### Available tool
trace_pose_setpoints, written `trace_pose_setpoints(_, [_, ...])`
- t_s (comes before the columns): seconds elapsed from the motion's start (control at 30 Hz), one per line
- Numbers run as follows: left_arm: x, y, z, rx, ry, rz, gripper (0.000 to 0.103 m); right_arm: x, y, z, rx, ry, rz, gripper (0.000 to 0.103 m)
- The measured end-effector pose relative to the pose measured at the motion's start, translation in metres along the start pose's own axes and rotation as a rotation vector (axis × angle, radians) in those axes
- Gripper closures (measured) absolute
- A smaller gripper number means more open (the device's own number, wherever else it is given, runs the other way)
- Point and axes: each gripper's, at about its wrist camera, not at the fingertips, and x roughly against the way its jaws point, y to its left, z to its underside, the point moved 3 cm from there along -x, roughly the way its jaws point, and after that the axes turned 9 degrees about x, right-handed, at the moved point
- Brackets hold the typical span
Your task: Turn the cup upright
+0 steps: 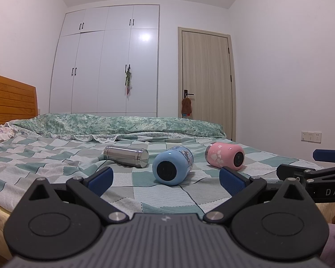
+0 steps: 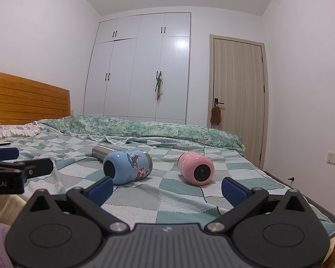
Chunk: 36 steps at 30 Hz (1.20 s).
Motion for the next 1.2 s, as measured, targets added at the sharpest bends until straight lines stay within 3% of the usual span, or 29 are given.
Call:
trace_pose_setpoints(0.47, [0.000,0.000,0.000,0.005,0.002,0.000,0.000,0.002,0.001,0.001,-0.002,0.003,-0.002,0.000])
trace_pose_setpoints(0.7, [-0.012,-0.001,-0.007,0.043,0.049,0.037,0.000,-0.008,-0.005,-0.006,-0.010,0.047,-0.022,0.000])
trace_pose_setpoints(0.83, [-0.030,-0.001,-0.021,0.060,0.081,0.055,0.000,-0.019,-0.014,-0.013,-0.028,0.045,-0.021,0.000])
trace_pose_setpoints(0.97, [-0.058,-0.006,-0.035,0.015,0.122,0.067,0.000,-0.044,-0.026,-0.021,-0.024,0.068,-0.026,0.000])
trace_pose_setpoints(1.2, [-0.123,-0.006,-0.058,-0.014,0.263,0.086,0.000,-0.096,-0.047,-0.036,-0.035,0.107,-0.038,0.000])
